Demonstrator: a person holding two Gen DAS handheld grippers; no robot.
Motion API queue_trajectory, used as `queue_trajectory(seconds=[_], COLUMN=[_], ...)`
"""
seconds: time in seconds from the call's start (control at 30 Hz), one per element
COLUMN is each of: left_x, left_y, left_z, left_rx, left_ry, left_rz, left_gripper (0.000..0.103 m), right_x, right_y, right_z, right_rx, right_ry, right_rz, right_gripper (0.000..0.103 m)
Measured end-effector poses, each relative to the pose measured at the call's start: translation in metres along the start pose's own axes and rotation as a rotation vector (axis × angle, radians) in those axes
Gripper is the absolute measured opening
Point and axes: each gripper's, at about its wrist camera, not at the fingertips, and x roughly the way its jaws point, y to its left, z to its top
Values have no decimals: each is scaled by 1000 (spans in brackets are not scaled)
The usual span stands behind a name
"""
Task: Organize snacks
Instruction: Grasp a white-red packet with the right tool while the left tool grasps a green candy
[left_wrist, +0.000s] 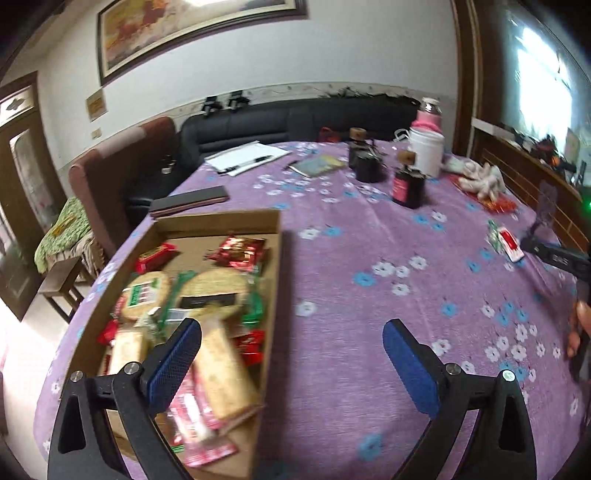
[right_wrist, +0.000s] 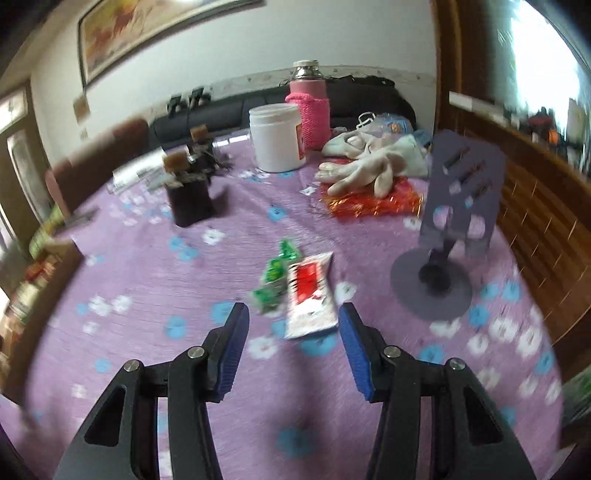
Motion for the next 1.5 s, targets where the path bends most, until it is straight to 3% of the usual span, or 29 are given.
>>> queue_trajectory(seconds=[0.13,0.37,0.57,0.63,0.77,0.87,1.0,1.1,1.3,1.37,1.43,1.47,1.5], left_x=[6,26,51,62,81,99,122,136,151,160,166,166,166], left_y=[-11,-31,-72,-95,-137,-173,-223,-251,-286,-294,-295,-294,-294], left_z=[3,13,42,56,77,90,97,97,100,99,97,98,99], left_rx=[10,-14,-19,5,35,30,81,117,186,218,227,223,226], left_ry=[11,57,99,108,114,141,148,171,197,217,214,212,209], left_rz=[-4,-52,-158,-189,-231,-313,-312,-315,-315,-298,-299,-298,-299], left_gripper=[100,100,100,100,100,100,100,100,100,98,87,80,65], right_x=[15,43,53,47,17,-11,-43,-52,-38,-34,-29,-26,-22], right_y=[8,3,-15,-23,-37,-47,-58,-58,-58,-59,-59,-58,-57], right_z=[6,12,20,20,10,0,-21,-32,-31,-28,-25,-23,-22], right_rx=[-100,-117,-37,16,110,169,262,266,201,171,139,121,103], right_ry=[37,100,123,104,46,3,-43,-44,16,30,40,51,65], right_rz=[-19,-7,39,69,117,138,189,178,127,115,96,101,107], right_gripper=[33,32,30,23,19,13,11,10,15,24,39,39,39])
